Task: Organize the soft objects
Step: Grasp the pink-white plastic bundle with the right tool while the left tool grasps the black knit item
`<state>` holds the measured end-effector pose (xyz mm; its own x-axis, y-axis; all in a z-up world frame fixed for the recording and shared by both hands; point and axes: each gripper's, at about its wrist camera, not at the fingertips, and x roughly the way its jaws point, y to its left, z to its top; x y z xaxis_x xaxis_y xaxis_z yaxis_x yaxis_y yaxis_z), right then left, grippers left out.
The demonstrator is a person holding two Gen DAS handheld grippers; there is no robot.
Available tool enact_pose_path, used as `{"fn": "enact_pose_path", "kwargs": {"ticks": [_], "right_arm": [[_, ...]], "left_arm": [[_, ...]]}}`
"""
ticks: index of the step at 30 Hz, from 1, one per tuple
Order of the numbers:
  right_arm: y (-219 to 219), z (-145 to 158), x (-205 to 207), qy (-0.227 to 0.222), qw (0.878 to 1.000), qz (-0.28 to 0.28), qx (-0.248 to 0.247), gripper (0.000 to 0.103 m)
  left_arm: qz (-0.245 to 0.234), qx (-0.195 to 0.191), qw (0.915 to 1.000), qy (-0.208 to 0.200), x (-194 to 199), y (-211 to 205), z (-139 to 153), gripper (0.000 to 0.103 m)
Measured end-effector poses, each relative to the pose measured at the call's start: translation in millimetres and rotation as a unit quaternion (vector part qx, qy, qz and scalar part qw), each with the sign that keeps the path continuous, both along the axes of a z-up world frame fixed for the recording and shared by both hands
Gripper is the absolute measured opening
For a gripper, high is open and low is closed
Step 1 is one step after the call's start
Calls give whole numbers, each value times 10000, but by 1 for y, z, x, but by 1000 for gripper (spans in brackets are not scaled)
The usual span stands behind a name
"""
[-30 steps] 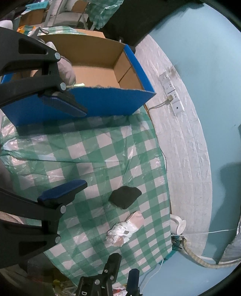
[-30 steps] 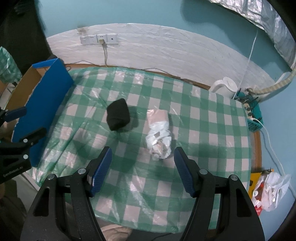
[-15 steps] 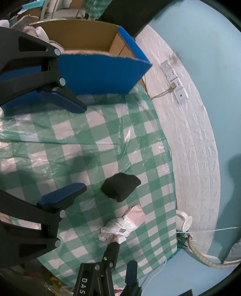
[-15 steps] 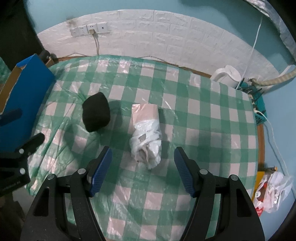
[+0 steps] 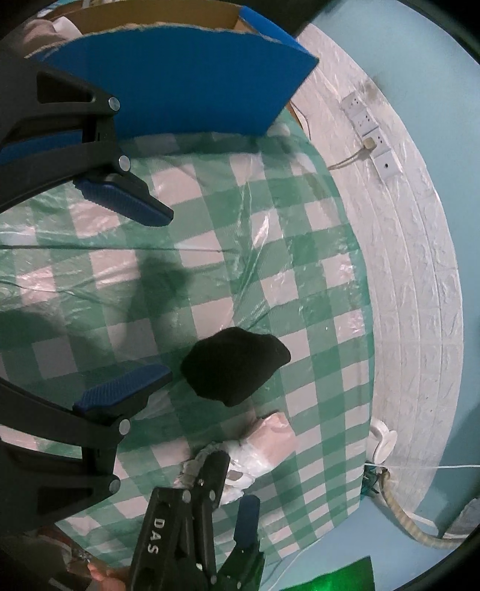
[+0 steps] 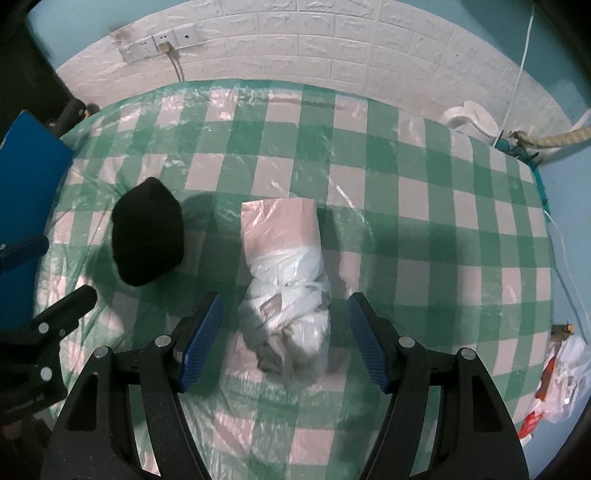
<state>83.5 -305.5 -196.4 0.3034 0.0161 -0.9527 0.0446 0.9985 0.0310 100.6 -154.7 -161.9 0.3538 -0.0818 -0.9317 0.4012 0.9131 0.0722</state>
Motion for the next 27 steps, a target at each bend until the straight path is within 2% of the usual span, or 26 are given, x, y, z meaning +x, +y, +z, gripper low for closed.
{"fn": "enact_pose_path", "kwargs": {"ticks": [9, 10, 11, 16, 27], "right_arm": [[-4, -21, 9, 156, 9998, -85, 6, 69], [-5, -21, 9, 155, 9998, -106, 28, 64], [-6, -23, 10, 167, 9998, -122, 61, 53], [-15, -21, 10, 101, 9994, -274, 204, 50], [-39, -17, 8, -32, 9968, -675, 426, 49]], "left_arm": [[-83, 2, 9999, 114, 10, -10, -11, 79], [-103, 8, 9999, 115, 11, -12, -11, 79], [-114, 14, 9999, 114, 12, -13, -11, 79], [-163, -32, 9997, 160, 16, -20, -13, 80], [-421, -130, 9988, 218, 11, -42, -9, 81]]}}
